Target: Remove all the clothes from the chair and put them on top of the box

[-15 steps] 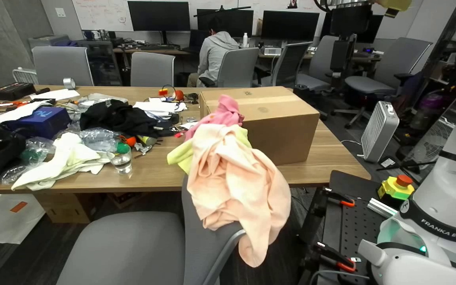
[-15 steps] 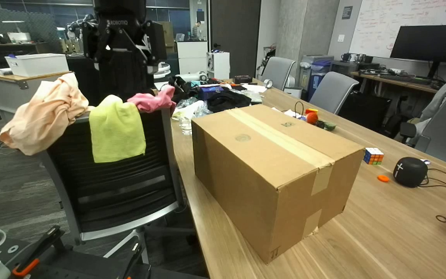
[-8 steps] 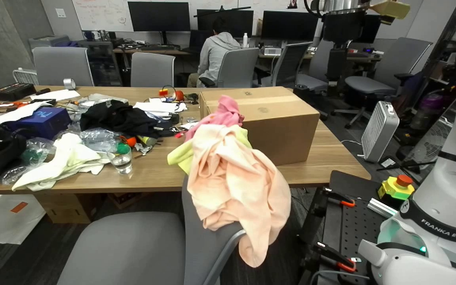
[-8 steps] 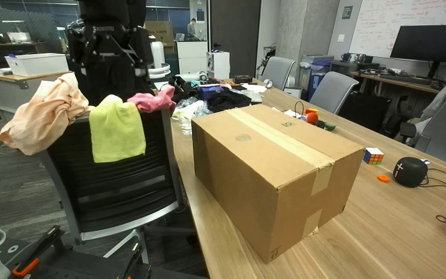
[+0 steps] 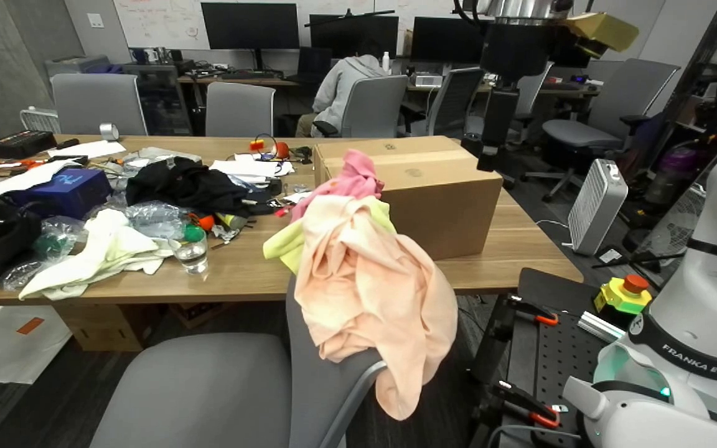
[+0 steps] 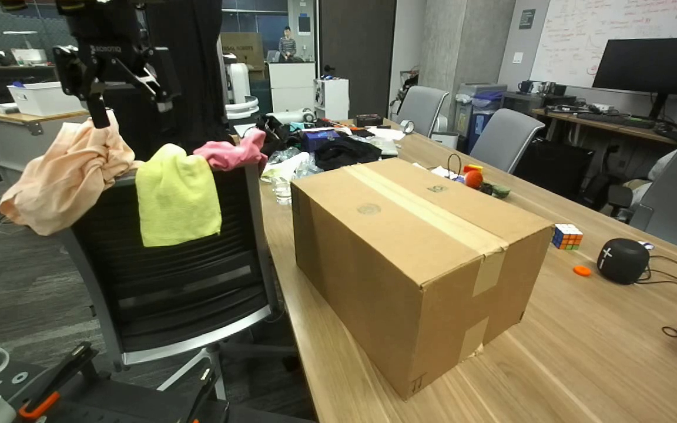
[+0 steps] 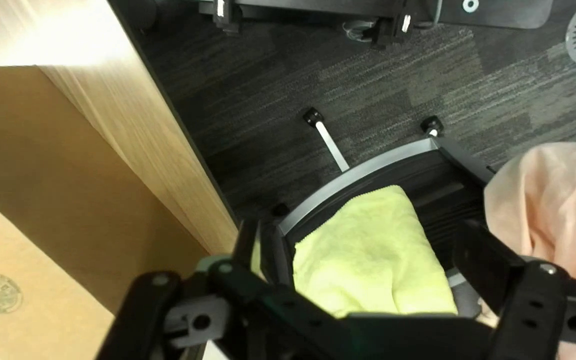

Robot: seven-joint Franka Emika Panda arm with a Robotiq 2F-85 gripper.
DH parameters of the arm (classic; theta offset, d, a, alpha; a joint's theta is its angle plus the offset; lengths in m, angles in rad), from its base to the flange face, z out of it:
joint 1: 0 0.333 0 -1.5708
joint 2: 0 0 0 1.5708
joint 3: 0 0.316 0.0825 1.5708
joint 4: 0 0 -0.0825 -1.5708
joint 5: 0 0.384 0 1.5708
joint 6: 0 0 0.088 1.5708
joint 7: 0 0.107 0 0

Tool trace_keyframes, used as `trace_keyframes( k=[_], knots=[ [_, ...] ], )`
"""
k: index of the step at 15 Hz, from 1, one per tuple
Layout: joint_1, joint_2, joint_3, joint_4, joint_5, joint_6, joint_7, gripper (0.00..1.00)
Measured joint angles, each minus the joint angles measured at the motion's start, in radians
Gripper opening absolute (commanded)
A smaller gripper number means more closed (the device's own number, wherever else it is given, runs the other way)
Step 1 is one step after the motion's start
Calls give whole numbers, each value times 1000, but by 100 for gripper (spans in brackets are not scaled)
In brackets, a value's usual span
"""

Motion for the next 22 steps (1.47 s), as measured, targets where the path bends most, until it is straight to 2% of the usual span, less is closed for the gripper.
trace_keyframes(
  k=[8,14,18,22],
  knots=[
    [47,0,139,-69,109,154,203,100],
    [121,3,245,-83,129,161,300,100],
    [163,14,266,-81,165,183,310,100],
    [170,38,269,-85,179,300,311,100]
  ],
)
